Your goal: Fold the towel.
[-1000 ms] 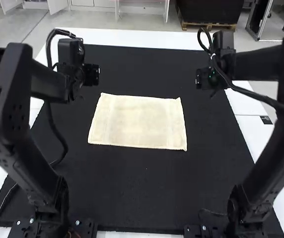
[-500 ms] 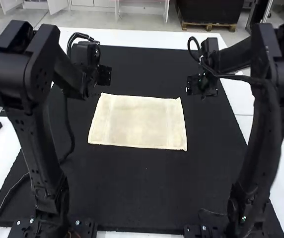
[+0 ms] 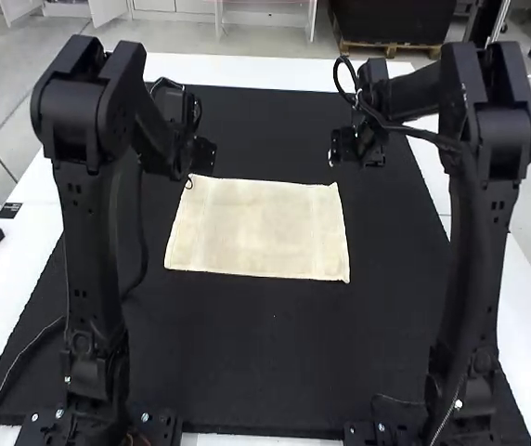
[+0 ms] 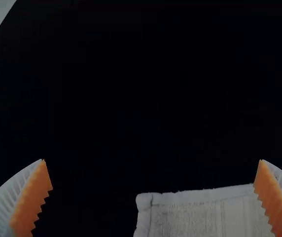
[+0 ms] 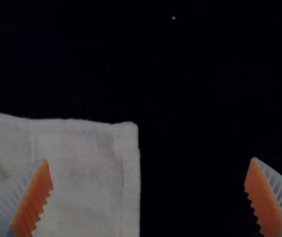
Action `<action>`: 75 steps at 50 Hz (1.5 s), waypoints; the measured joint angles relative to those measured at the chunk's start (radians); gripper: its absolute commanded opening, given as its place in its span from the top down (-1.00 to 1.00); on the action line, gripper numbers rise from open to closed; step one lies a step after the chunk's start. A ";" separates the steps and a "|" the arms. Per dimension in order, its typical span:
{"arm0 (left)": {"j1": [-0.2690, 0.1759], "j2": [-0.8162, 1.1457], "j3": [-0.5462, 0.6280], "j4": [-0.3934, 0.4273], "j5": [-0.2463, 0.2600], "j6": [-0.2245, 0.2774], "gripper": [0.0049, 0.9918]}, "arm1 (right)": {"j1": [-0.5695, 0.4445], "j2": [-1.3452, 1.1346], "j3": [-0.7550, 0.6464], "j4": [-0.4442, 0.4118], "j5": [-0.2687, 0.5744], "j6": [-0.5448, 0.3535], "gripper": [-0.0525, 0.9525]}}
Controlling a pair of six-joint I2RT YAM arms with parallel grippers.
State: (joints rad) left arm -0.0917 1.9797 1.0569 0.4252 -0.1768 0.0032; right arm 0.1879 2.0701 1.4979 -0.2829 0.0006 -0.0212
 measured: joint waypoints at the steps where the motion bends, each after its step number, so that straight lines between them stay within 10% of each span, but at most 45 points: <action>1: 0.000 0.006 0.012 -0.006 0.000 -0.001 -0.95 | 0.000 0.013 0.016 -0.010 -0.008 0.000 -0.90; 22: 0.000 0.086 0.106 -0.071 -0.008 -0.027 -0.95 | 0.000 0.229 0.210 -0.285 -0.089 0.000 -0.90; 53: 0.000 0.090 0.124 -0.071 -0.007 -0.035 -0.95 | 0.000 0.359 0.438 -0.369 -0.134 -0.019 -0.88; 75: 0.021 0.146 0.165 -0.155 0.002 -0.076 -0.94 | -0.010 0.373 0.441 -0.369 -0.153 -0.006 0.14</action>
State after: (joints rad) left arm -0.0711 2.1254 1.2217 0.2699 -0.1753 -0.0723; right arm 0.1780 2.4428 1.9388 -0.6521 -0.1528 -0.0269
